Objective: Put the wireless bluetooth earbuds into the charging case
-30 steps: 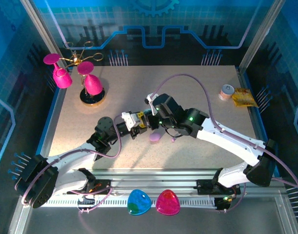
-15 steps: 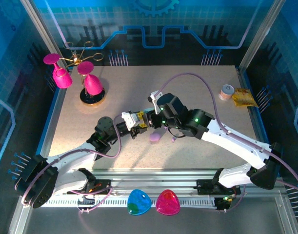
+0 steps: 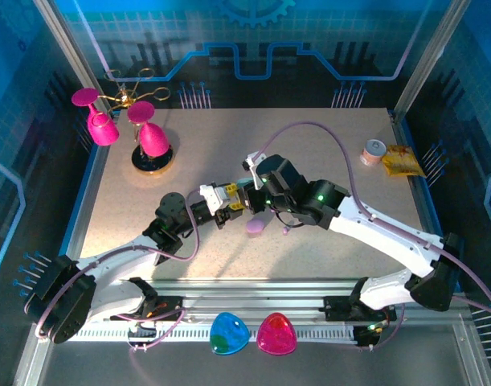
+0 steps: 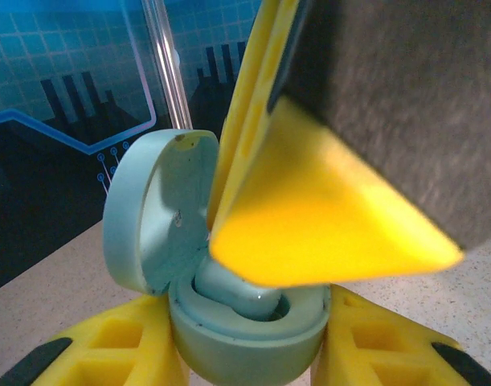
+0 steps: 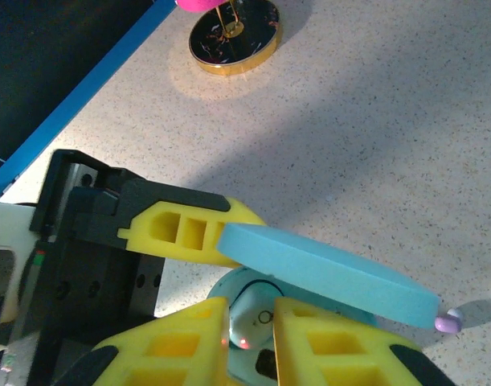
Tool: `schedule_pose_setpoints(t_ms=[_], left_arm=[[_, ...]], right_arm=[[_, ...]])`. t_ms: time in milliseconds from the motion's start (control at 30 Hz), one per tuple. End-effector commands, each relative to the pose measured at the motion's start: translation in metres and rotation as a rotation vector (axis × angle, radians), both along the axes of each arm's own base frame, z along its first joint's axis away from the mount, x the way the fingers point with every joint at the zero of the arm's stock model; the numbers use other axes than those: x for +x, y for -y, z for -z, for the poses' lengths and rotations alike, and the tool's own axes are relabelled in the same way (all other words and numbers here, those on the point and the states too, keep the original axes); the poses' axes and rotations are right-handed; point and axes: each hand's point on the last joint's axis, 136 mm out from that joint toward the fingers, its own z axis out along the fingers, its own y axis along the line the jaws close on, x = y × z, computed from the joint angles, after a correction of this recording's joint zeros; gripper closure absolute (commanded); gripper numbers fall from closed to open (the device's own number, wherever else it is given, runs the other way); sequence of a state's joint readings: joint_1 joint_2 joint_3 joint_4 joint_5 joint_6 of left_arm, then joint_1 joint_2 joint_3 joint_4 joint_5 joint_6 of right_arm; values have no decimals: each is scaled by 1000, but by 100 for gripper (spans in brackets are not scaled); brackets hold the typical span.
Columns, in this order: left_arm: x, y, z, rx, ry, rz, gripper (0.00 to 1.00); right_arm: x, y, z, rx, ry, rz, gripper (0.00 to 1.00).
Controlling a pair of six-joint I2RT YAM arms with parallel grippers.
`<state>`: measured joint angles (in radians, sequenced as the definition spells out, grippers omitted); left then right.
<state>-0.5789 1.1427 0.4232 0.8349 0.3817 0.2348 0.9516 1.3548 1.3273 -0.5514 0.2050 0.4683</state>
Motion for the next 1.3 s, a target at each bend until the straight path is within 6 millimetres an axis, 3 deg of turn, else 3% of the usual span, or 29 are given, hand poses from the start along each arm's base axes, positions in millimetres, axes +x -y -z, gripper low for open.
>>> schedule_pose_setpoints(t_ms=[0,367,500,667,1000,1267], left_arm=[[-7,2,-25,-45,68,25,80],[-7,2,-23,-35,68,25,80],[-5,2,-19,-25,56,18,80],[-5,1,-19,-24,61,12,80],[-1,2,-8,8,33,7,80],[-1,3,-7,6,14,12,80]], right_arm=[[4,1,3,2,-7,11,80],[6,-3,14,-13,-54,6,70],[4,-6,17,-25,-71,-13,72],[3,-5,22,-50,-85,-15,81],[3,5,-9,23,2,5,85],[6,22,-13,16,33,49,85]])
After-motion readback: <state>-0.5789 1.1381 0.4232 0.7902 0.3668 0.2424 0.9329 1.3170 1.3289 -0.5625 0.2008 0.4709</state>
